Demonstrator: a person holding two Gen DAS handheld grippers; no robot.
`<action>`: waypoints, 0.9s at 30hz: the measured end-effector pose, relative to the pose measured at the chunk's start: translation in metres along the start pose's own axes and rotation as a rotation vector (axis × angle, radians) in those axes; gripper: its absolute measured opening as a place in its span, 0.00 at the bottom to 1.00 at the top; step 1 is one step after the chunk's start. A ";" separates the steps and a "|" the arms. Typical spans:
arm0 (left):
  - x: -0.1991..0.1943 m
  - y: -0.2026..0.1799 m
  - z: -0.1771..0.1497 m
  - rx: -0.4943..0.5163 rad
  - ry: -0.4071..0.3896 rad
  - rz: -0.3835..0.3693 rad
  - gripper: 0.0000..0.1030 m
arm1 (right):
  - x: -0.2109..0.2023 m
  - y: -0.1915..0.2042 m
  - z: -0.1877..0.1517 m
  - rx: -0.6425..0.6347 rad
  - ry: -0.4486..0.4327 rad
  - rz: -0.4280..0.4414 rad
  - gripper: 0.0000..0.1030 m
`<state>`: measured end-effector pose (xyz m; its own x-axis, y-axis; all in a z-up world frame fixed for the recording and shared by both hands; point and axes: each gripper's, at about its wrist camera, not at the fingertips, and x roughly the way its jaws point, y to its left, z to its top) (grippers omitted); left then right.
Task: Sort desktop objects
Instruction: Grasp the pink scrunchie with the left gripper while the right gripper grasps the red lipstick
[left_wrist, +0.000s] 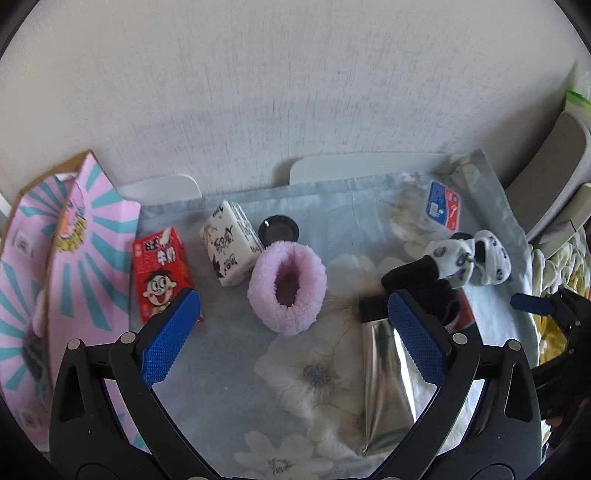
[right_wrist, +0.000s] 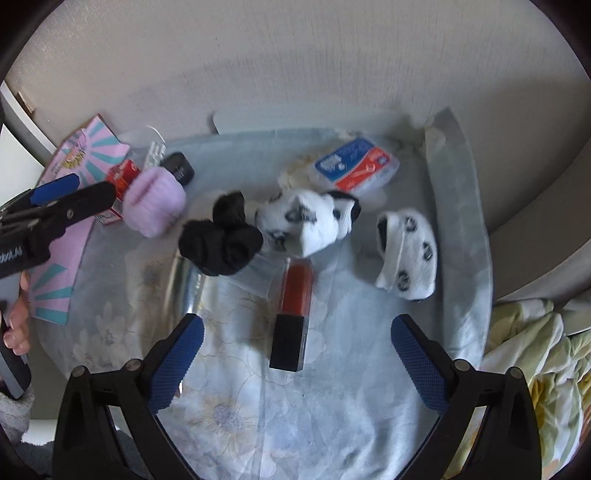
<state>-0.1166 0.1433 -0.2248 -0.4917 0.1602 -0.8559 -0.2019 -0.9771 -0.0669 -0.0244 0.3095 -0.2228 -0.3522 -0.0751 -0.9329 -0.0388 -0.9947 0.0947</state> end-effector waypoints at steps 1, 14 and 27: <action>0.005 0.000 -0.001 -0.005 0.003 0.000 0.98 | 0.006 -0.001 -0.002 0.001 0.007 -0.003 0.94; 0.043 0.002 -0.005 -0.015 0.038 0.029 0.78 | 0.030 0.004 -0.014 -0.063 0.033 -0.069 0.58; 0.048 0.018 -0.015 -0.030 0.076 0.012 0.26 | 0.022 -0.003 -0.017 -0.045 0.013 -0.068 0.19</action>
<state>-0.1305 0.1316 -0.2747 -0.4281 0.1383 -0.8931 -0.1706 -0.9828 -0.0704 -0.0166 0.3098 -0.2496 -0.3381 -0.0074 -0.9411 -0.0198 -0.9997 0.0150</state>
